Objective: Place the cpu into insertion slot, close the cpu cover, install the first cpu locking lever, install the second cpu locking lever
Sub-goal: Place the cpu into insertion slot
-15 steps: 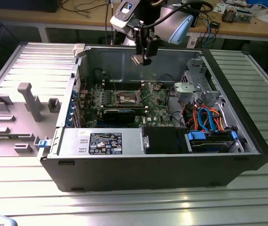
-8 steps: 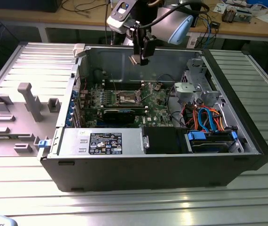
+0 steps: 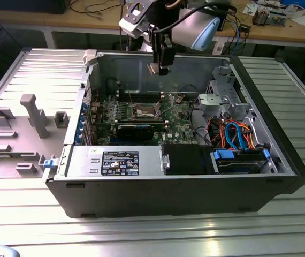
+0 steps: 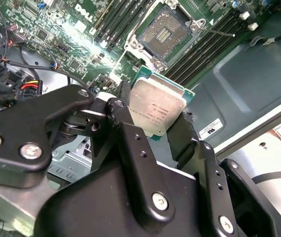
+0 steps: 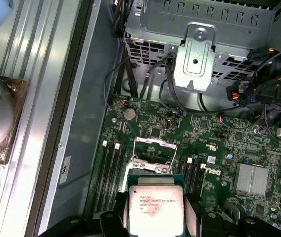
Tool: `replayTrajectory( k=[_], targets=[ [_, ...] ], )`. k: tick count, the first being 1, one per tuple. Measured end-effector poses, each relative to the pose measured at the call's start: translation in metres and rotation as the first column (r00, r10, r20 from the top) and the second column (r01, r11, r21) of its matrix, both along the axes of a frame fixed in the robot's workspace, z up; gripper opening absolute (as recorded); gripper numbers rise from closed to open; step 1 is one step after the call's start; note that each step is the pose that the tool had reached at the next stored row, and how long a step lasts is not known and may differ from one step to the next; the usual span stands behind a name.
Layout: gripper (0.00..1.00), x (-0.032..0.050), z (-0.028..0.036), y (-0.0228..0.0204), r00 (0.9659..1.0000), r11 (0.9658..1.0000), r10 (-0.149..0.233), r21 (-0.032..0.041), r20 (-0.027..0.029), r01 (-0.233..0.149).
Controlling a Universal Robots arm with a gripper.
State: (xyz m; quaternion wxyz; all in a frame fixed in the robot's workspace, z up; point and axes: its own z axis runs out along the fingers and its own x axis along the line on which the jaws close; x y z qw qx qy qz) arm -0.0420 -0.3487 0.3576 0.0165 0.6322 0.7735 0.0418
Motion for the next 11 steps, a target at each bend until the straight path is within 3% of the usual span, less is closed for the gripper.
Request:
replayTrajectory(
  k=[11],
  targets=[
    [0.54, 0.0000, -0.0023, 0.0000, 0.9989, 0.9989, -0.047, 0.0001, 0.0001, 0.047]
  ],
)
